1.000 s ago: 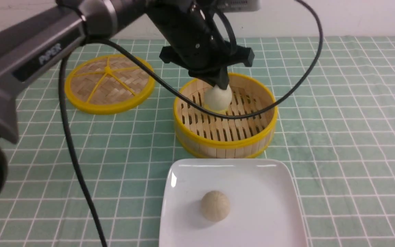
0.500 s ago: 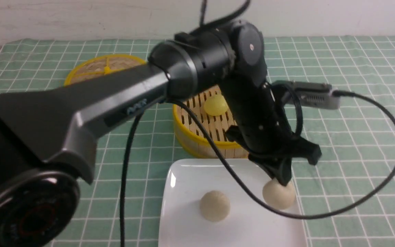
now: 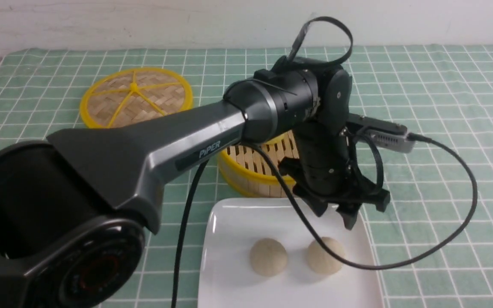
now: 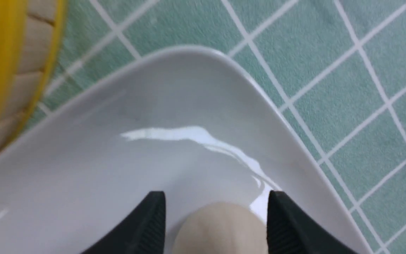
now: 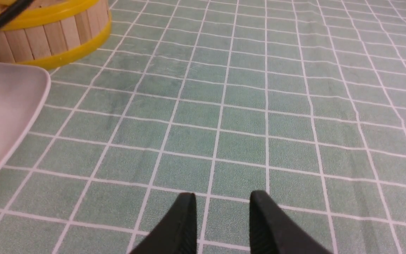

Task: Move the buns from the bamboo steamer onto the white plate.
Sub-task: 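Reach into the bamboo steamer and grasp a bun with the left gripper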

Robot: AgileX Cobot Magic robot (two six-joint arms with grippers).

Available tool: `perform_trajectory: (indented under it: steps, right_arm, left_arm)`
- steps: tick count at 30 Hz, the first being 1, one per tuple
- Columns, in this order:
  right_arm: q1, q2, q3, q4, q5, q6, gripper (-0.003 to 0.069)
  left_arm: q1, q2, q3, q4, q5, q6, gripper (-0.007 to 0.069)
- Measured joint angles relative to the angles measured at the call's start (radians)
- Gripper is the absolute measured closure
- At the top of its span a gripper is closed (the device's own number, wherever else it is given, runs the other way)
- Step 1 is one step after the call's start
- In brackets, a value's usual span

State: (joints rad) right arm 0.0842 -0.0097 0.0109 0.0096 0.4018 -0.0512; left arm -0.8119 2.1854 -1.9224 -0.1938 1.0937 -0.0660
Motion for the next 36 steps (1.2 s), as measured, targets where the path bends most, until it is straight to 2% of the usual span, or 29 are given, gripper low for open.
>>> perform_trajectory:
  steps: [2, 5, 8, 10, 14, 18, 22, 28, 29, 33, 35, 36]
  right_arm:
    - [0.0, 0.0, 0.0, 0.0, 0.0, 0.0, 0.0419]
    - [0.0, 0.0, 0.0, 0.0, 0.0, 0.0, 0.0419]
    - [0.0, 0.0, 0.0, 0.0, 0.0, 0.0, 0.0419]
    - [0.0, 0.0, 0.0, 0.0, 0.0, 0.0, 0.0419]
    - [0.0, 0.0, 0.0, 0.0, 0.0, 0.0, 0.0419]
    - [0.0, 0.0, 0.0, 0.0, 0.0, 0.0, 0.0419]
    - [0.0, 0.0, 0.0, 0.0, 0.0, 0.0, 0.0419]
    - [0.0, 0.0, 0.0, 0.0, 0.0, 0.0, 0.0419]
    - [0.0, 0.0, 0.0, 0.0, 0.0, 0.0, 0.0419]
    - [0.0, 0.0, 0.0, 0.0, 0.0, 0.0, 0.0419]
    - [0.0, 0.0, 0.0, 0.0, 0.0, 0.0, 0.0419]
    - [0.0, 0.0, 0.0, 0.0, 0.0, 0.0, 0.0419]
  left_arm:
    - [0.0, 0.0, -0.068, 0.061, 0.012, -0.016, 0.0205]
    - [0.0, 0.0, -0.127, 0.142, 0.049, -0.049, 0.0283]
    - [0.014, 0.0, -0.172, 0.219, 0.104, -0.06, 0.0482]
    - [0.043, 0.0, -0.179, 0.239, 0.11, -0.065, 0.0578]
    - [0.154, 0.0, -0.181, 0.194, 0.09, -0.113, 0.0613]
    - [0.275, 0.0, -0.181, 0.085, -0.016, -0.144, 0.0609]
    - [0.322, 0.001, -0.181, 0.049, -0.134, -0.15, 0.0559]
    - [0.318, 0.035, -0.183, 0.05, -0.222, -0.15, 0.0369]
    - [0.317, 0.059, -0.183, 0.05, -0.229, -0.15, 0.0284]
    - [0.317, 0.112, -0.183, 0.05, -0.239, -0.15, 0.0195]
    - [0.317, 0.145, -0.183, 0.05, -0.244, -0.152, 0.0203]
    - [0.317, 0.161, -0.183, 0.046, -0.244, -0.154, 0.0233]
